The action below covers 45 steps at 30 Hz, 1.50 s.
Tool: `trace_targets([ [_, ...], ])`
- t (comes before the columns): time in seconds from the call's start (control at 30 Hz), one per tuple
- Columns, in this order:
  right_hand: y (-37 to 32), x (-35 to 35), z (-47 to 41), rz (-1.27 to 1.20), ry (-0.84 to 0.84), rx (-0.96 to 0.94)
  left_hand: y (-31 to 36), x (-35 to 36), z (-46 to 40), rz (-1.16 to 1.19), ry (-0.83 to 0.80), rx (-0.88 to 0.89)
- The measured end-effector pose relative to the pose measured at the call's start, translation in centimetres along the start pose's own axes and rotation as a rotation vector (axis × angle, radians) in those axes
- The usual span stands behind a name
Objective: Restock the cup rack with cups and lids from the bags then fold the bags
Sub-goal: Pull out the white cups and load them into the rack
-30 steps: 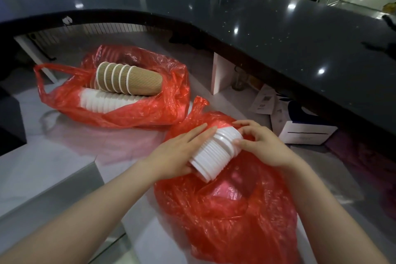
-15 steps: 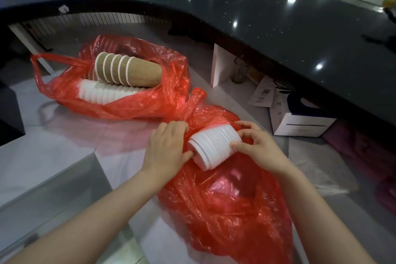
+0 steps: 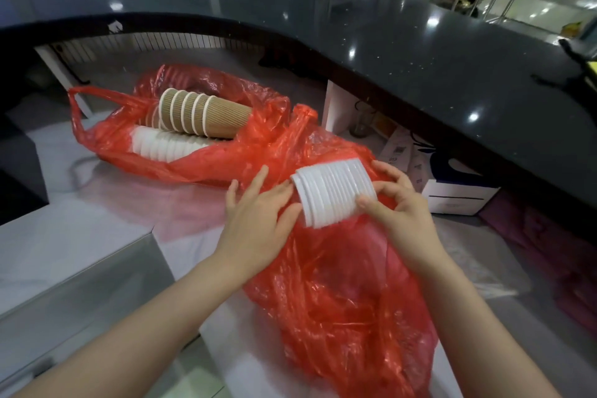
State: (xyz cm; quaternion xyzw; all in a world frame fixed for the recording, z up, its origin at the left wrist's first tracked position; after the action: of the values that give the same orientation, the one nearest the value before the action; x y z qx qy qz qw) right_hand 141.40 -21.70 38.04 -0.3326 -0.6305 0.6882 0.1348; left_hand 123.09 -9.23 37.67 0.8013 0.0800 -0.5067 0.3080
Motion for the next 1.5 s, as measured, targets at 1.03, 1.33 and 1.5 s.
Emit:
trace_targets([
  [1.03, 0.0, -0.6, 5.6, 0.127, 0.230, 0.089, 5.3, 0.1, 0.1, 0.388, -0.319, -0.004],
  [1.33, -1.1, -2.3, 8.1, 0.120, 0.500, 0.094, 6.3, -0.2, 0.9, 0.505, -0.154, 0.188],
  [1.5, -2.7, -0.8, 8.4, 0.121, 0.554, 0.072, 4.5, -1.5, 1.8, 0.588, -0.128, 0.192],
])
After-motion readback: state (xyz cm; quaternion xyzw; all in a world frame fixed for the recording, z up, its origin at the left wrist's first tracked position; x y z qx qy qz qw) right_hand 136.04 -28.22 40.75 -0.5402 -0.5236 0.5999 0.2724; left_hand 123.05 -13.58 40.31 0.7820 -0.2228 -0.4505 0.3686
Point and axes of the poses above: each hand's wrist, its own z-axis away from the middle knuckle, its own x-axis out of the palm, y = z × x, the point moved 1 cm from there along -z, towards the middle knuckle, and after that the axes turned 8 degrees about x, right-handed, at the moved point
